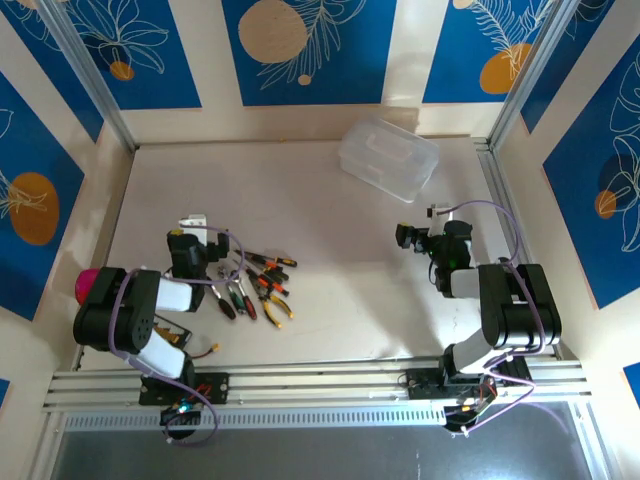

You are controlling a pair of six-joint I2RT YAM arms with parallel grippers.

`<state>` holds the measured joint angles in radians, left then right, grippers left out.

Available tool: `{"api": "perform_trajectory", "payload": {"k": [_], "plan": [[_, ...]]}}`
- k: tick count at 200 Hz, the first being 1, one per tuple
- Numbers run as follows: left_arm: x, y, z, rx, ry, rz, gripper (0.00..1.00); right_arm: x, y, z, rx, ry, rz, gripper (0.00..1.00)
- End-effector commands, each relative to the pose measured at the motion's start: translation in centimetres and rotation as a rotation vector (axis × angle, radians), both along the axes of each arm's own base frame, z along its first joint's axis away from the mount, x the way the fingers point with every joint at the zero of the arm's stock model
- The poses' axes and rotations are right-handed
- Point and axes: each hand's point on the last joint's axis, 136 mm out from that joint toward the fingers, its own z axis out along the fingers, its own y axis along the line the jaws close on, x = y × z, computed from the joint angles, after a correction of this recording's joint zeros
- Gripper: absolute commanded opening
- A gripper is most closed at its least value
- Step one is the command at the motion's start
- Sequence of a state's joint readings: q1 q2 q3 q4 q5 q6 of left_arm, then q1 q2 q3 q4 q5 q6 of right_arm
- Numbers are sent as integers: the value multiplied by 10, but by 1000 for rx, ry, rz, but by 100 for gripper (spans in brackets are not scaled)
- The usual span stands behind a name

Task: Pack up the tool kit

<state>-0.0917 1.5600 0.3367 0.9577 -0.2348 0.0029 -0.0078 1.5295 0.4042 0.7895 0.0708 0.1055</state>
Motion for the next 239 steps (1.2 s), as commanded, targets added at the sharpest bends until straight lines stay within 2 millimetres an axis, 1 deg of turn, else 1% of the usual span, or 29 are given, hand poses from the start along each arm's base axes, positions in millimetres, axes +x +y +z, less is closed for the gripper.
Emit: {"api": "perform_trajectory", "payload": {"k": [1, 38, 70, 239], "plan": [[6, -1, 10, -3, -38, -14, 100, 6, 4, 12, 0, -35, 18, 99], [7, -1, 10, -2, -36, -15, 100, 5, 4, 11, -1, -34, 19, 99], [10, -18, 8, -3, -11, -119, 100, 6, 3, 11, 5, -33, 17, 99], [10, -18, 7, -7, -10, -122, 100, 6, 3, 11, 1, -33, 19, 99]]}}
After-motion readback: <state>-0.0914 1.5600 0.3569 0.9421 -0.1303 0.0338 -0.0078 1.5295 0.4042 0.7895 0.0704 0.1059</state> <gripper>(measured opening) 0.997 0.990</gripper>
